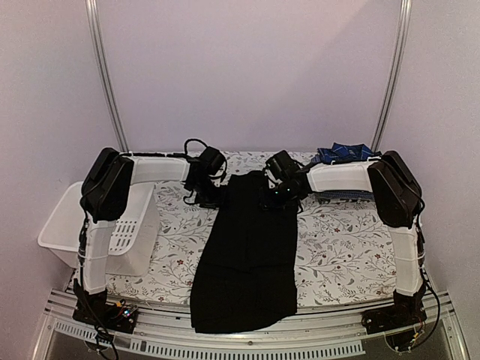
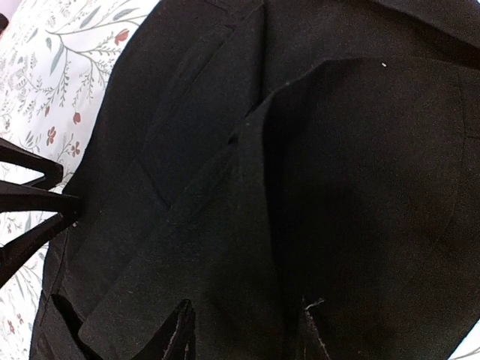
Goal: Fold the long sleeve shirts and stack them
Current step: Adjust the crumpled shirt at the center of the board, then flatten out the crumpled shirt at the center of the board.
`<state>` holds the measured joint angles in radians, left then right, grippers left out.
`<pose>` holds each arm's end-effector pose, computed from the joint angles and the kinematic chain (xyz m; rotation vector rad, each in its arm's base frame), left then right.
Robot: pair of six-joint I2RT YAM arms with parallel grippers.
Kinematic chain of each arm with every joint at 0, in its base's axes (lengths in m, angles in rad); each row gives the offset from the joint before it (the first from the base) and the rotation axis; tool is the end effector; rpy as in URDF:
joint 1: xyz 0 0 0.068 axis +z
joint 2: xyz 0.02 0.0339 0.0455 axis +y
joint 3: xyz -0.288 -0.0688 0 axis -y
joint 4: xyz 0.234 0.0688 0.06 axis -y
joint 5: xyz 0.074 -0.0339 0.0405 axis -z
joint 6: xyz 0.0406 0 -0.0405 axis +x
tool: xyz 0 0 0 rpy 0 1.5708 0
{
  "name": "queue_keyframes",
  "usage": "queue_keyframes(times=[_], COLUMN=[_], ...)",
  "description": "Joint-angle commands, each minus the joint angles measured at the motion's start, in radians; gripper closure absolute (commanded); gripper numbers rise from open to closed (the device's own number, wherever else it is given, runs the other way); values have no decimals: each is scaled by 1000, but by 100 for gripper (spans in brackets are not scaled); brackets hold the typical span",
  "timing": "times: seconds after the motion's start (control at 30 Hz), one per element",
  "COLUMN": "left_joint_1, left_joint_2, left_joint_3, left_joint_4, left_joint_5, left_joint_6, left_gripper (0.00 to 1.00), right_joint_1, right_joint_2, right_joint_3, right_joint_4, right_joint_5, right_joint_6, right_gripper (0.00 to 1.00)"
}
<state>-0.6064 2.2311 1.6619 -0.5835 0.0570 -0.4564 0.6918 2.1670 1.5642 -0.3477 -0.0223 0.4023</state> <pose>0.3870 -0.2712 0.1607 0.2256 2.7773 -0.3680 0.3653 0.3038 0.1753 -0.3821 2.5574 0.4557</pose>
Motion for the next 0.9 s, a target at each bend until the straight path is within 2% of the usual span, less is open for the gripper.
queue_keyframes(times=[0.0,0.1,0.17,0.23,0.37,0.5,0.87], left_joint_1=[-10,-16,-19,-20,-17,5,167], left_joint_2=[20,41,49,49,47,36,-48], left_joint_3=[22,28,28,22,17,15,-63], left_joint_4=[27,28,27,26,22,-9,-19], left_joint_5=[44,52,52,50,19,-50,-76], left_joint_6=[11,6,2,-2,-5,-9,31], left_gripper=[53,55,61,71,100,100,100], right_joint_1=[-6,-4,-2,1,4,4,-59], right_joint_2=[8,10,11,6,-19,-62,-278], right_joint_3=[-9,-12,-12,-15,-21,-23,-152], right_joint_4=[34,44,43,39,21,-50,-199], right_joint_5=[-42,-65,-70,-69,-49,39,304], right_joint_6=[13,20,25,26,27,32,-35], right_gripper=[58,65,71,78,93,100,100])
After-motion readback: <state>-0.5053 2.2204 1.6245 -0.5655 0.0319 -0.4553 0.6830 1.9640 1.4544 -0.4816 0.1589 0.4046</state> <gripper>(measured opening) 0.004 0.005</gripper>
